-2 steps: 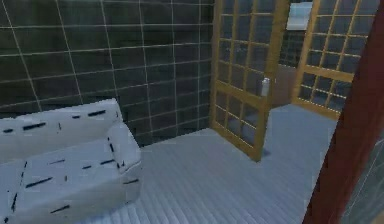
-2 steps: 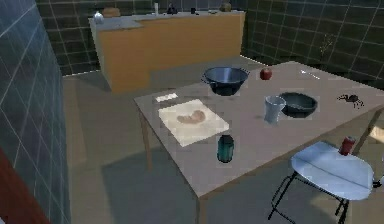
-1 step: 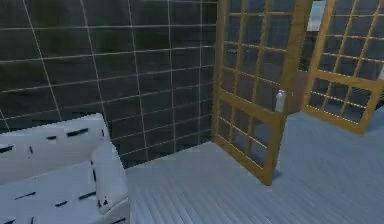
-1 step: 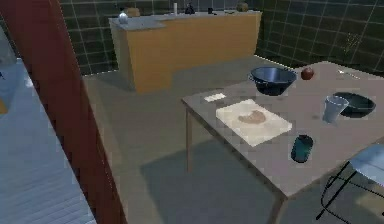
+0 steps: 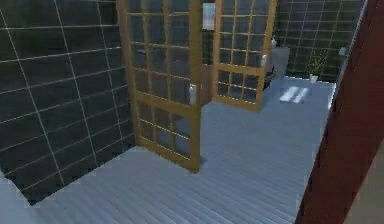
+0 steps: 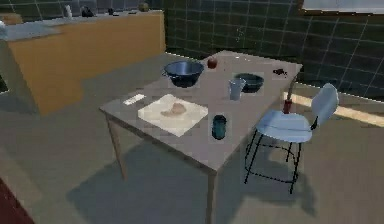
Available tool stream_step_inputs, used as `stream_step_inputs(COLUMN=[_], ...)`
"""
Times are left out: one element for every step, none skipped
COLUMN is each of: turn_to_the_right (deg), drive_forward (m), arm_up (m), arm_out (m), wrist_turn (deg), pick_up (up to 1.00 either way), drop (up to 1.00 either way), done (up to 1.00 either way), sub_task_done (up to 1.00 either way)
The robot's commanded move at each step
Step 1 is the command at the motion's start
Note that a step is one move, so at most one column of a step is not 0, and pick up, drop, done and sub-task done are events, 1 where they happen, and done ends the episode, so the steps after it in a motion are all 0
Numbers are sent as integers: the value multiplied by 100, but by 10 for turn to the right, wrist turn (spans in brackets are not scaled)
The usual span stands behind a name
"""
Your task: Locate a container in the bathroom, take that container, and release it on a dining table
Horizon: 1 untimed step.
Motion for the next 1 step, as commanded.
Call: stream_step_inputs(turn_to_the_right=[0], drive_forward=[55], arm_up=[0], arm_out=[0], wrist_turn=[0], pick_up=[0], drop=[0], done=[0], sub_task_done=[0])
